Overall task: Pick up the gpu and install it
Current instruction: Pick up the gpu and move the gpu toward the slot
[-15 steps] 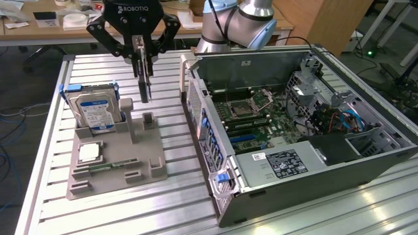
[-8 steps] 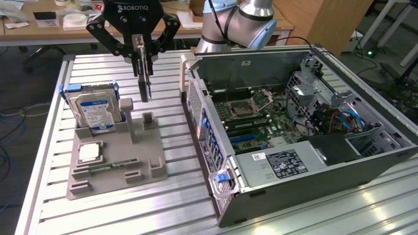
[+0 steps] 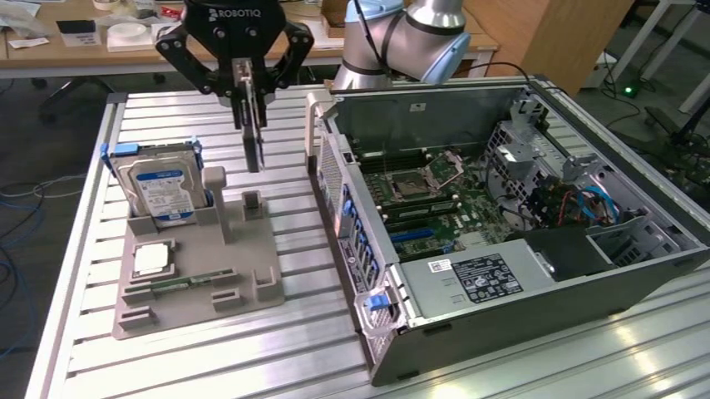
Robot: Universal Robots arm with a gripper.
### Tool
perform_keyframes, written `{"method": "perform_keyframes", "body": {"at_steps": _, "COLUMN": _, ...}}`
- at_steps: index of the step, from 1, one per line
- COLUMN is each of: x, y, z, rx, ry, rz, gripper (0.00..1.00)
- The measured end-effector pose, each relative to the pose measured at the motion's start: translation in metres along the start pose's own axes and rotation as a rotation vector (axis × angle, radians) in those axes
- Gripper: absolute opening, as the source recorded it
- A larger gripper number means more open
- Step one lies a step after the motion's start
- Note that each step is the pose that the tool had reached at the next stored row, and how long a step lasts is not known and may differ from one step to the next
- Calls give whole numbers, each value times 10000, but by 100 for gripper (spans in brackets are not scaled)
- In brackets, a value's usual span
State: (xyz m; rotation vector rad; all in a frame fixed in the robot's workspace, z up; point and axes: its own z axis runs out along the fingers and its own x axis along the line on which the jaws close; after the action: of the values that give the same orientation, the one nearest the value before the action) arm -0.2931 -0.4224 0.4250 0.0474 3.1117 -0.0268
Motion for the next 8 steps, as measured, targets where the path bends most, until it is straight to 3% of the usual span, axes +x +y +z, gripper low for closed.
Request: {"method": "perform_keyframes", "body": {"at_steps": 8, "x": -107, "y": 3, "z": 4, "rx": -1, "ry": -1, "rz": -1, "gripper": 28}}
